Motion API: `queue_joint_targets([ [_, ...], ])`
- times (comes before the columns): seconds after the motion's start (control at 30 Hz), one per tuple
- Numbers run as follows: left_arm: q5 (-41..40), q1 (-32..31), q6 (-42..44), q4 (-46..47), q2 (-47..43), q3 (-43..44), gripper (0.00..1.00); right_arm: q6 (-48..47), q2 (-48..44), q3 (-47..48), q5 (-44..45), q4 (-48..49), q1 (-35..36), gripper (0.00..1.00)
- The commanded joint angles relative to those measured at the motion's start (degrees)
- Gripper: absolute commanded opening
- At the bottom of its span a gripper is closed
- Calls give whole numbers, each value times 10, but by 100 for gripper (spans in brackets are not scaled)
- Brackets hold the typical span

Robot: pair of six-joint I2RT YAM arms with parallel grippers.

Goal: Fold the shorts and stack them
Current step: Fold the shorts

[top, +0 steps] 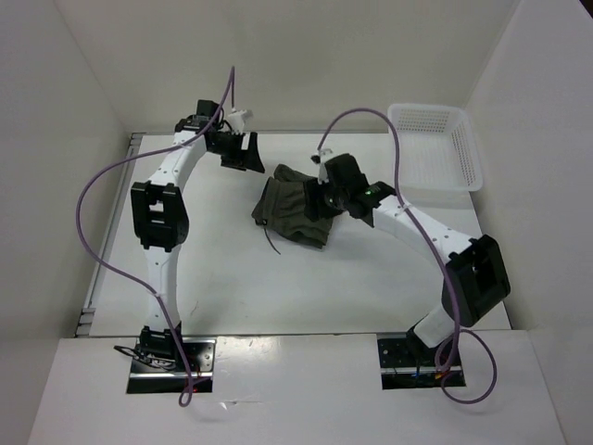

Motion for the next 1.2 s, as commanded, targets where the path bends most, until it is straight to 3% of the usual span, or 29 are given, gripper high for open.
queue_joint_targets([
  [0.0, 21, -30, 3, -27, -46, 40, 95, 86, 25, -56, -21, -50, 7, 61],
  [0.07, 15, -36, 3, -35, -41, 47, 100, 117, 33, -65, -35, -35, -11, 61],
  [0.27, -25, -70, 3, -79, 10, 79, 100, 159, 55, -84, -42, -20, -65, 61],
  [0.53, -64, -85, 3, -72, 50, 86, 98, 198, 72, -131, -116, 42, -71, 65],
  [0.6, -72, -85, 3, -72, 58, 86, 90, 198, 77, -144, -116, 59, -71, 65],
  [0.63, -72, -85, 3, -72, 66, 86, 78, 192, 78, -144, -122, 67, -71, 65],
  [0.77, -72, -85, 3, -72, 89, 97, 55, 192, 106, -155, -88, 95, -71, 65],
  [1.0, -46, -85, 3, -72, 101, 103, 27, 192, 136, -134, -73, 135, -76, 64],
  [1.1, -41, -85, 3, -72, 101, 109, 9, 192, 142, -134, -66, 142, -76, 51],
  [1.17, -41, -80, 3, -72, 107, 114, 3, 192, 147, -134, -66, 147, -76, 29],
])
